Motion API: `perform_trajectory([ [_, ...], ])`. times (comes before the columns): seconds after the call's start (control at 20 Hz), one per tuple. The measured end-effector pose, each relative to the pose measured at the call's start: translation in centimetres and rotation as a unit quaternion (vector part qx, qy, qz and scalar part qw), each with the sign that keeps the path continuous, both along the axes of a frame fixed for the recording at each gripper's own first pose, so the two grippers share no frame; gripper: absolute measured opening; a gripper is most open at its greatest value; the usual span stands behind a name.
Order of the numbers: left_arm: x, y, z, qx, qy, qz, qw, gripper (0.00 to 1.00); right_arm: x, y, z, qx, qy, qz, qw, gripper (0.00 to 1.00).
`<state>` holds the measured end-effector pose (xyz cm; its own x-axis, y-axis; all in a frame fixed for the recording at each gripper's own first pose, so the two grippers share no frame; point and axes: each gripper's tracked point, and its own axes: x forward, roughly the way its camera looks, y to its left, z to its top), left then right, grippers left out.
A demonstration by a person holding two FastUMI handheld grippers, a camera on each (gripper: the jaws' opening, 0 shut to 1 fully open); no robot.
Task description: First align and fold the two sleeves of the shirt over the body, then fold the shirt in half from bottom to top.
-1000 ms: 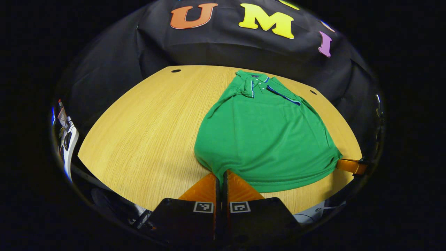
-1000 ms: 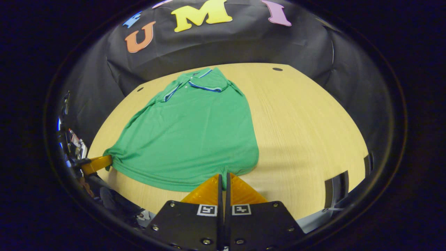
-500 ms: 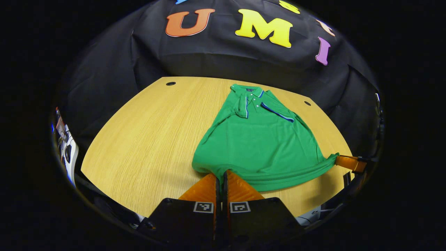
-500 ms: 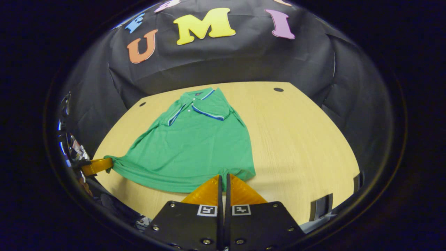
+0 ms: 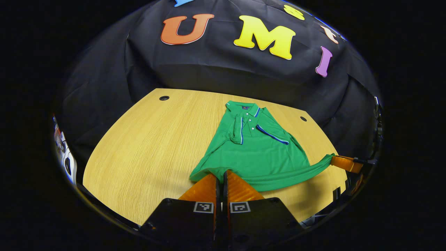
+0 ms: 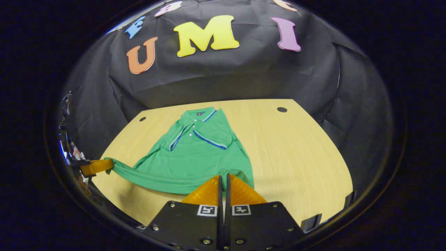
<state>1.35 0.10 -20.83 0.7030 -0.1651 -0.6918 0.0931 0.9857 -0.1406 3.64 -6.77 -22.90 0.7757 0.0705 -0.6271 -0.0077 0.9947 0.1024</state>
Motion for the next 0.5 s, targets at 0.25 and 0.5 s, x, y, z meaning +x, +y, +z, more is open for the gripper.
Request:
perform_trajectory([
  [0.25,2.5,0.0,1.1,0.001,-0.010,-0.003,1.000,0.03,3.2,0.4,2.4,-0.013,-0.022,0.012,1.000,0.01],
  [0.5,5.4,-0.1,2.0,-0.004,-0.016,-0.003,1.000,0.03,6.5,0.9,3.6,-0.010,-0.034,0.022,0.999,0.01],
])
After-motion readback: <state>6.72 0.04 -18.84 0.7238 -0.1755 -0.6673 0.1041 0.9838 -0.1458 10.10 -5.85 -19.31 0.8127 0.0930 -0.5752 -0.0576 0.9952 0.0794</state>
